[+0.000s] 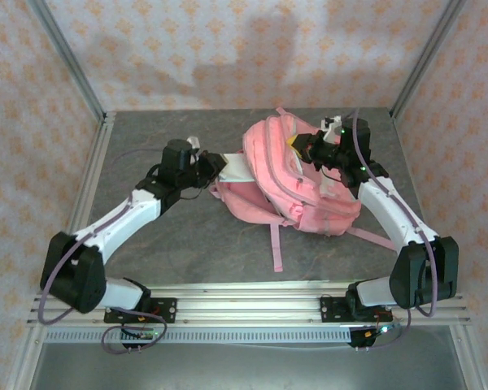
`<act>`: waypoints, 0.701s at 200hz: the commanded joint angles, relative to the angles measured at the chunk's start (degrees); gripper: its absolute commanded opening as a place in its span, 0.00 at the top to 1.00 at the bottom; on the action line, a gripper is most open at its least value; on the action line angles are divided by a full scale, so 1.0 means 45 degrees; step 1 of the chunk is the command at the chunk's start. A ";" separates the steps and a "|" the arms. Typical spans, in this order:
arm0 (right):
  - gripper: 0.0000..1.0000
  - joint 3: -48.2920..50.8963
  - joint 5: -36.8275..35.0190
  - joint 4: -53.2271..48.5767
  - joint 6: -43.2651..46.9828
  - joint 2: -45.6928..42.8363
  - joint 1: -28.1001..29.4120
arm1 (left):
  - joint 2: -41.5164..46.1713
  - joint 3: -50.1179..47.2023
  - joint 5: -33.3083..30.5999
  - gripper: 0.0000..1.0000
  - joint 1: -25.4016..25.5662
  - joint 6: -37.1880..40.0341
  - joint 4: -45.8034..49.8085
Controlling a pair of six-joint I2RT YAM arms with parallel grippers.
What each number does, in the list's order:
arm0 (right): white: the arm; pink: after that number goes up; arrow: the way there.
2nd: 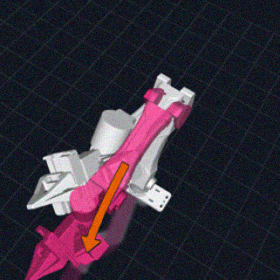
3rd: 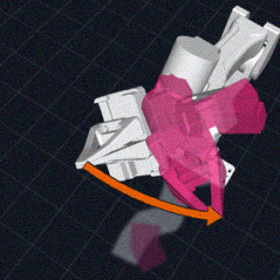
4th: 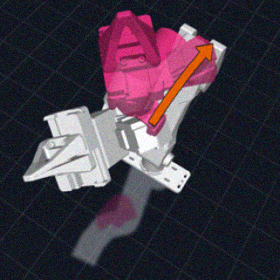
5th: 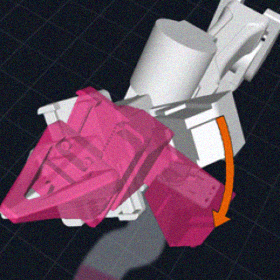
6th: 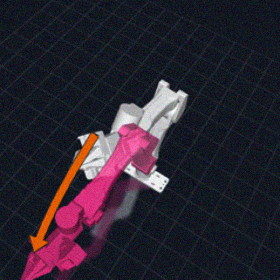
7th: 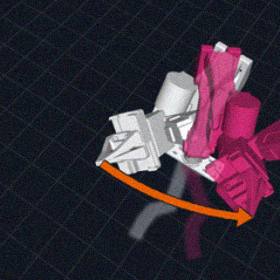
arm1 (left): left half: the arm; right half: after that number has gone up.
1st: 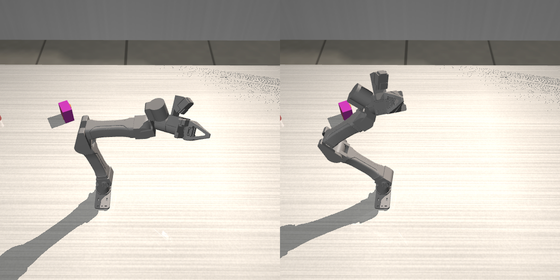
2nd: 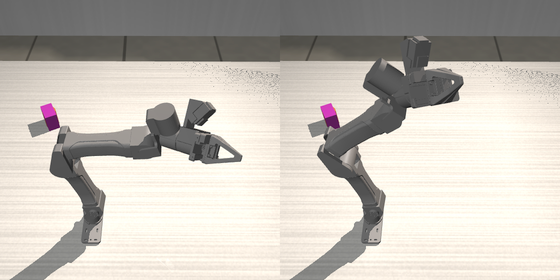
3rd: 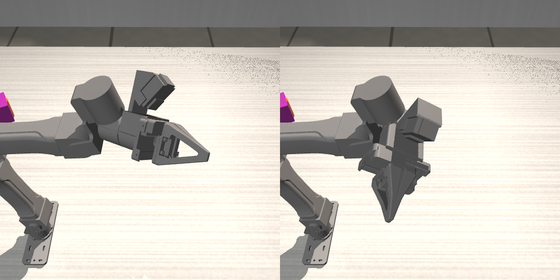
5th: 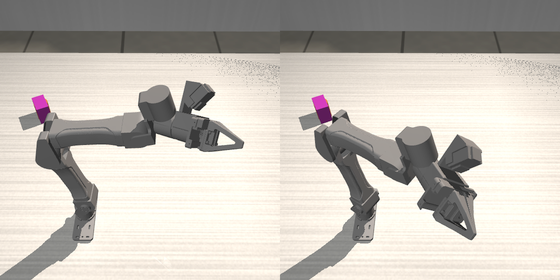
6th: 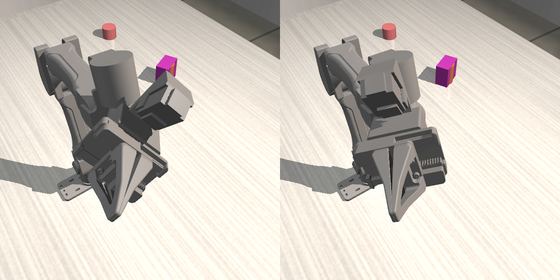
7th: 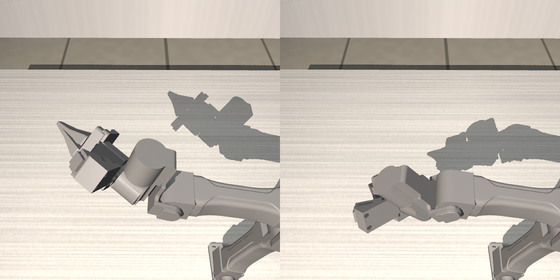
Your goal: Pack books, pencil case, and school supplies into a backpack
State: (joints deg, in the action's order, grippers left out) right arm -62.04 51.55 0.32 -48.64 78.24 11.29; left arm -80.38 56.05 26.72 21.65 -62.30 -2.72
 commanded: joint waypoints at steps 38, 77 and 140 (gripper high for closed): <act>1.00 -0.0295 0.1373 0.3123 -0.0759 -0.0694 0.0026 | -0.2316 0.2425 0.0273 1.00 0.1245 -0.0433 -0.1872; 1.00 -0.0165 0.1239 0.3390 -0.0957 -0.0475 0.0046 | -0.4895 0.3692 0.0657 1.00 0.2419 -0.0933 -0.2573; 1.00 0.0583 0.0792 0.4631 -0.1594 0.0535 0.0472 | -0.7839 0.5845 0.1260 0.77 0.3420 -0.0820 -0.2254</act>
State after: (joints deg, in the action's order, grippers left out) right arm -58.92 52.77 7.94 -54.02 80.31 11.49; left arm -113.84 77.43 29.71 34.87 -67.85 -13.69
